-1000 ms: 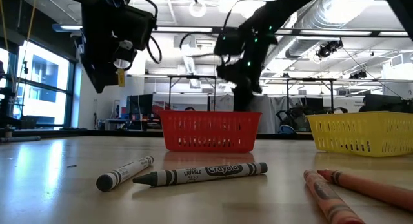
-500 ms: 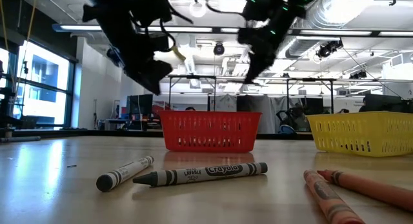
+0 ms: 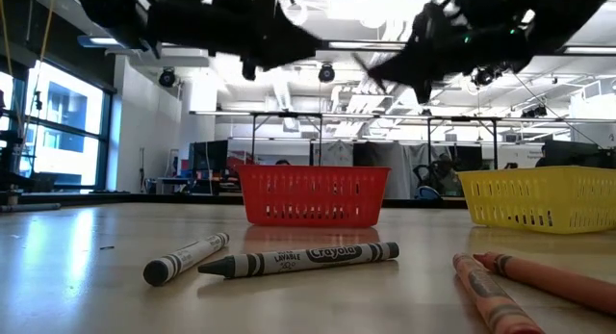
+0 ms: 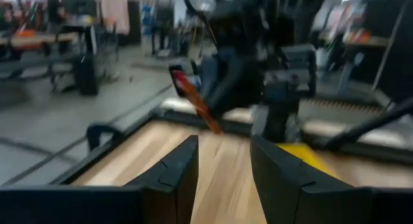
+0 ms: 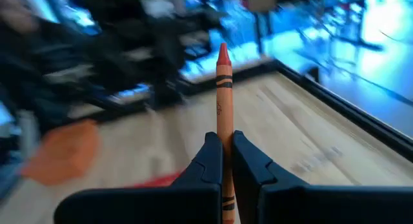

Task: Sort crayons
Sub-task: Put the orange crayon into the orange bin

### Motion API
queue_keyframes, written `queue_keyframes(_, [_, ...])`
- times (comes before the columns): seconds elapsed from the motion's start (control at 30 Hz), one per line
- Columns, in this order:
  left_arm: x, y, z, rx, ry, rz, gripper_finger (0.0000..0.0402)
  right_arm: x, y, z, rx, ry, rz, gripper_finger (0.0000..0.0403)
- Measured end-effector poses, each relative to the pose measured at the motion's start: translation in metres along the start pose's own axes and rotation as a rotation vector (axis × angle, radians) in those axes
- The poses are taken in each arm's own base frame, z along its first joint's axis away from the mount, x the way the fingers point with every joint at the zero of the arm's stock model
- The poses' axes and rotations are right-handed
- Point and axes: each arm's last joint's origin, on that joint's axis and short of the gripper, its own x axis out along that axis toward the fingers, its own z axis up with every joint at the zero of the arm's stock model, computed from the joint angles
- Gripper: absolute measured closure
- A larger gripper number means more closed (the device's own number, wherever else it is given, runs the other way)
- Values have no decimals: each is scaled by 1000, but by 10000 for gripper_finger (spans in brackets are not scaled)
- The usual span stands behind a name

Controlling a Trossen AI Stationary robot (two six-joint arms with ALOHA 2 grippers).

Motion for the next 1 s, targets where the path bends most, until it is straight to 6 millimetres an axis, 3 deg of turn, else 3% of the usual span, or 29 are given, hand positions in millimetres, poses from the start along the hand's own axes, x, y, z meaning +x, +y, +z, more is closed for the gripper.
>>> queue_keyframes(0.2, [-2,-7,8,-66,-83,-20,273,7,29,-2,-43,-41,63,402])
queue_keyframes(0.4, [-2,-22,2,-101,-59,-49,273,10,48,-7,-84,-61,10,402])
queue_keyframes(0.77, [29,-39,0,-78,-59,-65,238,8,70,-9,-72,-78,74,402])
queue_keyframes(1.0, [49,-47,2,-53,-77,-66,209,7,73,-10,-80,-77,85,402])
